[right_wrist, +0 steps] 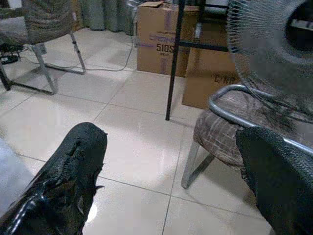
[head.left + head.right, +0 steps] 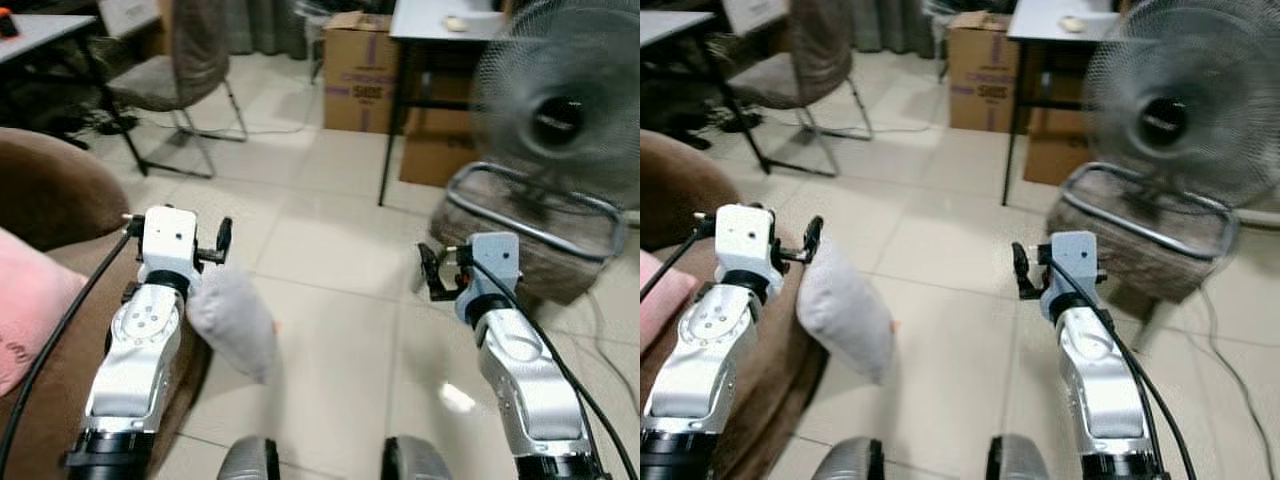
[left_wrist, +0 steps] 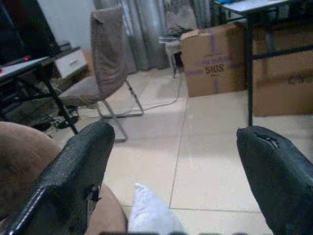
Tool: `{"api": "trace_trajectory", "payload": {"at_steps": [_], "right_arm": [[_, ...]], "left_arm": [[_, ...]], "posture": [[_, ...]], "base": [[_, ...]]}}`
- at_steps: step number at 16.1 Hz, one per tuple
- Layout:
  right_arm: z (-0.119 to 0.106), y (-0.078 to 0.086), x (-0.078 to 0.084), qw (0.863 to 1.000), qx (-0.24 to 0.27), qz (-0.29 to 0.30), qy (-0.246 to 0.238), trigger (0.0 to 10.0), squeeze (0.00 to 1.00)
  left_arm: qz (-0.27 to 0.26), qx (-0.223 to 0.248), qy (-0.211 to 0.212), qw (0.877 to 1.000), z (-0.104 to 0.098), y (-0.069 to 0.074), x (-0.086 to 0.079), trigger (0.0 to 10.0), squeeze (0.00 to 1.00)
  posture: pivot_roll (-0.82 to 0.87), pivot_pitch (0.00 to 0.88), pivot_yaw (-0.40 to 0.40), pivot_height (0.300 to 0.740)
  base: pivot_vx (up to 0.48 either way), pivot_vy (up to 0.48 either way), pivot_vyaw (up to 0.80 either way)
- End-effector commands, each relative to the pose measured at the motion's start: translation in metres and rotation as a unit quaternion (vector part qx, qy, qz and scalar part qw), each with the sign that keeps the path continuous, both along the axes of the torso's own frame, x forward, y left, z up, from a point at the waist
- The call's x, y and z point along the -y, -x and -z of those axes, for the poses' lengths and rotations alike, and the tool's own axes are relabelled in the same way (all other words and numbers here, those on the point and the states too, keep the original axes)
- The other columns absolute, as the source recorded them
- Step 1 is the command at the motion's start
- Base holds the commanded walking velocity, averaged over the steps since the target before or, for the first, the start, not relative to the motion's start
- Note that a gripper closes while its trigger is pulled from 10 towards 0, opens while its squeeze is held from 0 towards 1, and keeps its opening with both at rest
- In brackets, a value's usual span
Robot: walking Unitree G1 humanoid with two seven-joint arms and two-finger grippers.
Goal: Move the pillow to the sofa from floor
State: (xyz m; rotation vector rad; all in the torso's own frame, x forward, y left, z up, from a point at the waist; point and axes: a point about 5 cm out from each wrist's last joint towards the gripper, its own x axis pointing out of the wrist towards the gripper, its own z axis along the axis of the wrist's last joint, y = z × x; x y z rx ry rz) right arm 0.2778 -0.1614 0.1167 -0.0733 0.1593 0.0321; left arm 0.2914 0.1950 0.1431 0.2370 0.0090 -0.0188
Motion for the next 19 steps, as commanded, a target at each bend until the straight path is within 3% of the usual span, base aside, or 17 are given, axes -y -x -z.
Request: {"api": "trace_trajectory", "payload": {"at_steps": [1,6,10,19], "right_arm": [[-0.0037,-0.0002,-0.0050,1.000,0.010,-0.006,0.002,10.0,0.00],[-0.0039,-0.0023,-0.0039,1.000,0.009,-0.006,0.010,10.0,0.00],[-0.0056,-0.0050,-0.0045,1.000,0.010,-0.009,0.017,10.0,0.00],[-0.0036,-0.0047,-0.0033,1.000,0.006,-0.001,0.011,10.0,0.00]], "left_arm": [[0.001,0.002,-0.006,1.000,-0.0016,-0.0009,-0.0038,10.0,0.09],[0.005,0.008,0.006,1.000,-0.0037,-0.0015,-0.0035,10.0,0.11],[0.003,0.010,0.011,1.000,-0.0040,-0.0016,-0.0051,10.0,0.11],[0.005,0.005,0.015,1.000,-0.0018,-0.0008,-0.0049,10.0,0.11]], "posture": [[-0.10,0.000,0.064,0.661],[-0.09,0.000,0.060,0.661],[-0.09,0.000,0.053,0.661],[-0.09,0.000,0.055,0.661]], "base": [[0.000,0.000,0.00],[0.268,0.000,0.00],[0.427,0.000,0.40],[0.440,0.000,0.00]]}}
